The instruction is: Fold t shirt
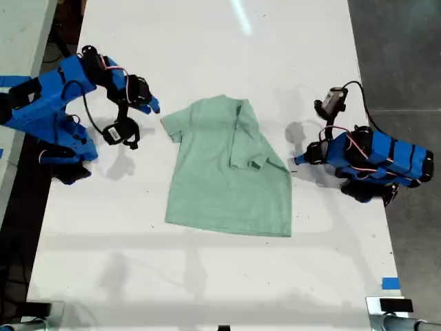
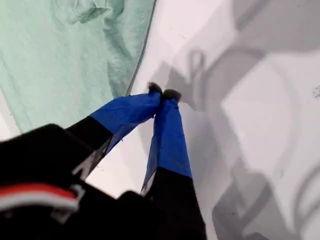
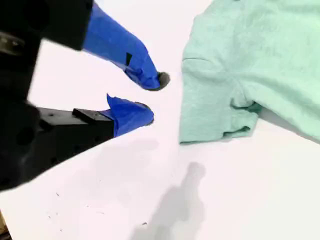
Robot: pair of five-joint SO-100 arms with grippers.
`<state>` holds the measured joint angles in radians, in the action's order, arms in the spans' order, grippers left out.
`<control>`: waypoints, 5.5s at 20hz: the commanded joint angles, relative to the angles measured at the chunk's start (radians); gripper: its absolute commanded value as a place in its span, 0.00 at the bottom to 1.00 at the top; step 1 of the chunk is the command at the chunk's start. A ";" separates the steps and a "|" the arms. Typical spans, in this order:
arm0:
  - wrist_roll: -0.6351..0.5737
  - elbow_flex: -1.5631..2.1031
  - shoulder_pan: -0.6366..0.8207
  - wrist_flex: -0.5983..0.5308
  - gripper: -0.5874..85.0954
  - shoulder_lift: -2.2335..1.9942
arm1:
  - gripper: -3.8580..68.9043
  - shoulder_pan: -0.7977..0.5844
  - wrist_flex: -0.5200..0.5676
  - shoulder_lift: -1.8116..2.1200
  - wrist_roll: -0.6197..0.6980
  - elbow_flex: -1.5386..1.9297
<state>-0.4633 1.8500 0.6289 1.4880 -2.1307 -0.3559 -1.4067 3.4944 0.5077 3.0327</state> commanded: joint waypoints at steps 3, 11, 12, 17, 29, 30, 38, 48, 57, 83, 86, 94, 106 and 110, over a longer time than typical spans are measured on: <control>-0.160 -0.397 0.100 0.035 0.23 0.485 | 0.06 -0.015 0.003 0.009 0.009 0.032; -0.204 -0.282 0.181 -0.117 0.19 0.657 | 0.06 -0.018 0.003 0.009 0.023 0.032; -0.213 -0.239 0.196 -0.153 0.19 0.658 | 0.06 -0.018 0.003 0.009 0.023 0.032; -0.229 -0.114 0.206 -0.288 0.13 0.716 | 0.06 -0.020 0.003 0.009 0.025 0.032; -0.219 -0.442 0.169 0.023 0.00 0.653 | 0.06 -0.021 0.003 0.009 0.025 0.032; -0.216 -0.575 0.147 0.094 0.00 0.670 | 0.06 -0.021 0.003 0.009 0.025 0.032; -0.135 -0.942 -0.126 0.097 0.00 0.772 | 0.06 -0.023 0.003 0.009 0.025 0.032; -0.038 -0.943 -0.342 -0.137 0.00 0.927 | 0.06 -0.023 0.003 0.009 0.025 0.032; -0.041 -0.945 -0.321 -0.265 0.20 1.088 | 0.06 -0.023 0.003 0.009 0.028 0.032; 0.308 0.637 -0.434 -0.264 0.00 -1.250 | 0.06 -0.023 0.003 0.009 0.017 0.034; 0.373 0.979 -0.488 -0.333 0.00 -1.468 | 0.06 -0.023 0.003 0.009 0.015 0.035; 0.230 1.206 -0.313 -0.333 0.00 -1.474 | 0.06 -0.023 0.005 0.009 0.012 0.035; 0.117 1.304 -0.235 -0.403 0.00 -1.474 | 0.06 -0.017 0.005 0.009 0.006 0.035; 0.117 1.304 -0.230 -0.403 0.00 -1.474 | 0.06 -0.018 0.005 0.009 0.009 0.035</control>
<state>-0.3405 3.1569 0.3835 1.1029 -3.5972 -0.3682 -1.4067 3.4944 0.5200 3.0342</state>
